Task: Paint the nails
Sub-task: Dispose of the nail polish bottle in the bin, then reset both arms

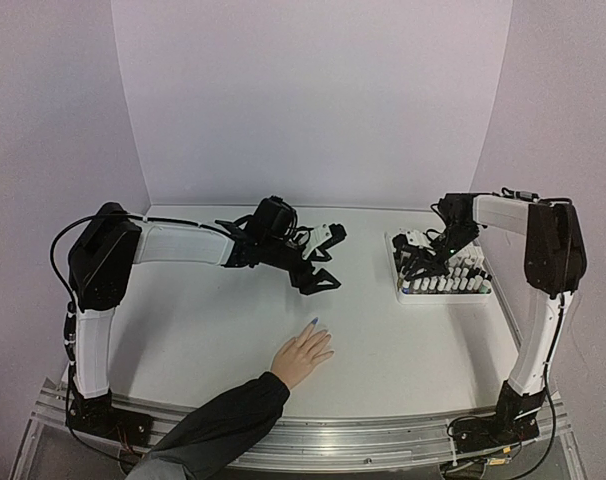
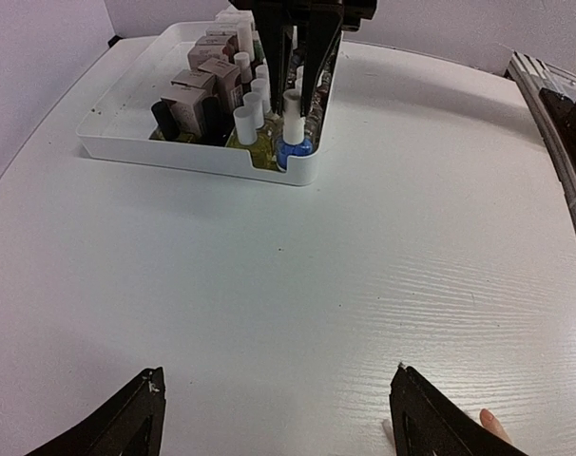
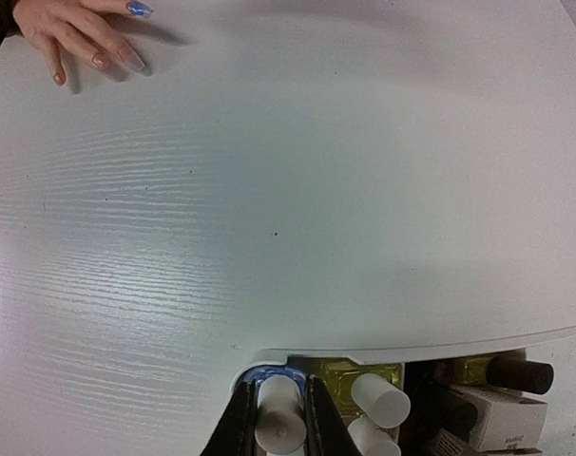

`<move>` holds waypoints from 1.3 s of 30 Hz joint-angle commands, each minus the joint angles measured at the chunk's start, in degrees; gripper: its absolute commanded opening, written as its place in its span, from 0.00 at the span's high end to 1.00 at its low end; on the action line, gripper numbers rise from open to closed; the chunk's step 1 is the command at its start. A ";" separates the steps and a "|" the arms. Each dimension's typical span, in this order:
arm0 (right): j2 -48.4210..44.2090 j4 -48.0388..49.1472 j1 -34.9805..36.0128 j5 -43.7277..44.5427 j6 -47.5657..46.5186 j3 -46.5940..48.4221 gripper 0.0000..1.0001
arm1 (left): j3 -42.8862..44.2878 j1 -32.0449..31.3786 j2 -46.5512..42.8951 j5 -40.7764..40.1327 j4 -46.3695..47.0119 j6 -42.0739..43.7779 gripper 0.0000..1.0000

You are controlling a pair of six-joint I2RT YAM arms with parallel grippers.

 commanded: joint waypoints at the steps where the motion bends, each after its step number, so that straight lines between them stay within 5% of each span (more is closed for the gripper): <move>1: 0.07 0.04 -0.09 0.59 -1.07 -1.30 0.64 | 2.46 0.47 0.78 1.16 -0.50 -0.84 0.19; 3: -0.83 0.23 0.01 -0.02 -0.69 -1.39 0.50 | 2.56 0.42 0.83 1.20 -0.55 -0.88 0.19; 9: -3.14 0.89 0.03 -0.28 0.32 -1.33 0.37 | 2.56 0.46 0.85 1.49 -0.74 -0.75 0.19; 14: -6.62 1.29 0.89 -0.78 1.81 -1.79 0.04 | 2.21 0.46 0.14 1.30 -0.43 -0.99 0.19; 19: -12.65 1.42 0.90 -5.27 12.63 -0.69 0.03 | 2.68 1.15 -1.97 -0.31 1.16 -2.86 0.19; 23: -17.87 7.40 0.93 -3.97 36.89 0.33 0.02 | 5.95 2.76 -3.81 -4.57 1.44 -5.96 0.18; 25: -19.86 13.02 0.82 9.08 57.57 0.59 0.02 | 6.73 4.02 -5.06 -7.99 0.76 -7.95 0.17; 28: -23.88 15.89 -1.43 29.44 75.35 -1.01 0.02 | 4.69 6.20 -8.38 -13.06 0.36 -9.31 0.15; 39: -52.13 21.87 -12.45 35.89 97.86 -34.13 0.02 | -19.31 22.49 -33.01 -15.47 0.26 -17.58 0.11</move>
